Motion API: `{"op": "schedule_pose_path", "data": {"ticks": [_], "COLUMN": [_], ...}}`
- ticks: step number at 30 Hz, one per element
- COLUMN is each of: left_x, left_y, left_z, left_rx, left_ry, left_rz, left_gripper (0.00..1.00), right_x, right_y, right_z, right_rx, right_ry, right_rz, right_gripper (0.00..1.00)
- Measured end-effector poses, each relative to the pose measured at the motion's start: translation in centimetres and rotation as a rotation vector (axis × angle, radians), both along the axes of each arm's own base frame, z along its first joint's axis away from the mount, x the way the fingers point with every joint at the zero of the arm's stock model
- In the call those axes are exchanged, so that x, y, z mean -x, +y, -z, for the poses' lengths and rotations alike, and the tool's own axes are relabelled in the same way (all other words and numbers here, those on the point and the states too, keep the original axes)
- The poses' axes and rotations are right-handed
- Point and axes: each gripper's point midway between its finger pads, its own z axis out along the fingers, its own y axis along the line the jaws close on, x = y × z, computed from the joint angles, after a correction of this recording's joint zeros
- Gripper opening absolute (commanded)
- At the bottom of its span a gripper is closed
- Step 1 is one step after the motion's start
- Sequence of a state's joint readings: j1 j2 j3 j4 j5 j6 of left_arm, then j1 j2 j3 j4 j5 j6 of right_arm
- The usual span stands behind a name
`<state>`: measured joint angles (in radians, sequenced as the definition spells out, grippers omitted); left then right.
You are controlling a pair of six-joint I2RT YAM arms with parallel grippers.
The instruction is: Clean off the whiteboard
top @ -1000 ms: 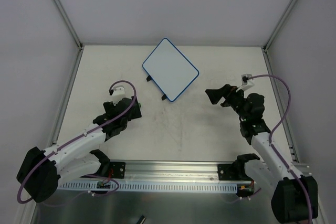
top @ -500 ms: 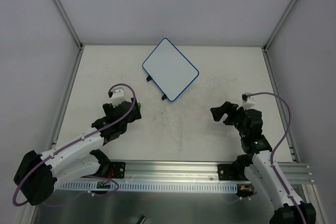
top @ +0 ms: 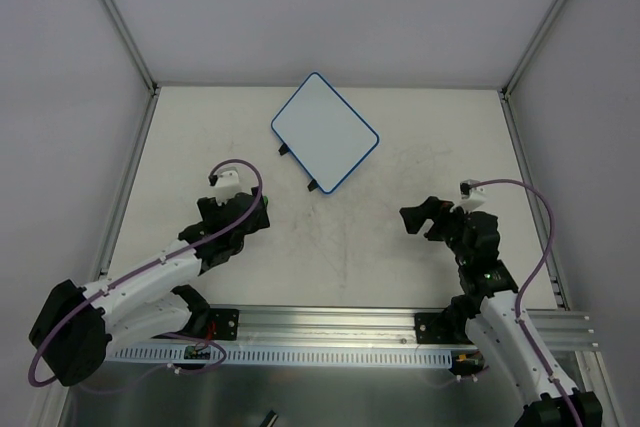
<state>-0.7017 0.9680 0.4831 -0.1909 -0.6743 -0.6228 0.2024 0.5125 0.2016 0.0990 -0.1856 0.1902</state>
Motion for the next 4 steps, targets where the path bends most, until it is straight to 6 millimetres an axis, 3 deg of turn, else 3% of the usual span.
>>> {"op": "schedule_pose_path", "data": {"ticks": [4], "left_x": [0.00], "left_y": [0.01], "left_z": [0.04], "left_rx": [-0.002], "left_ry": [0.002], "left_rz": [0.000], "left_gripper": [0.99], "right_x": [0.06], "right_y": [0.14], "right_z": [-0.03], "right_rx": [0.000], "right_ry": [-0.002], "right_rz": [-0.006], "right_gripper": [0.99]}}
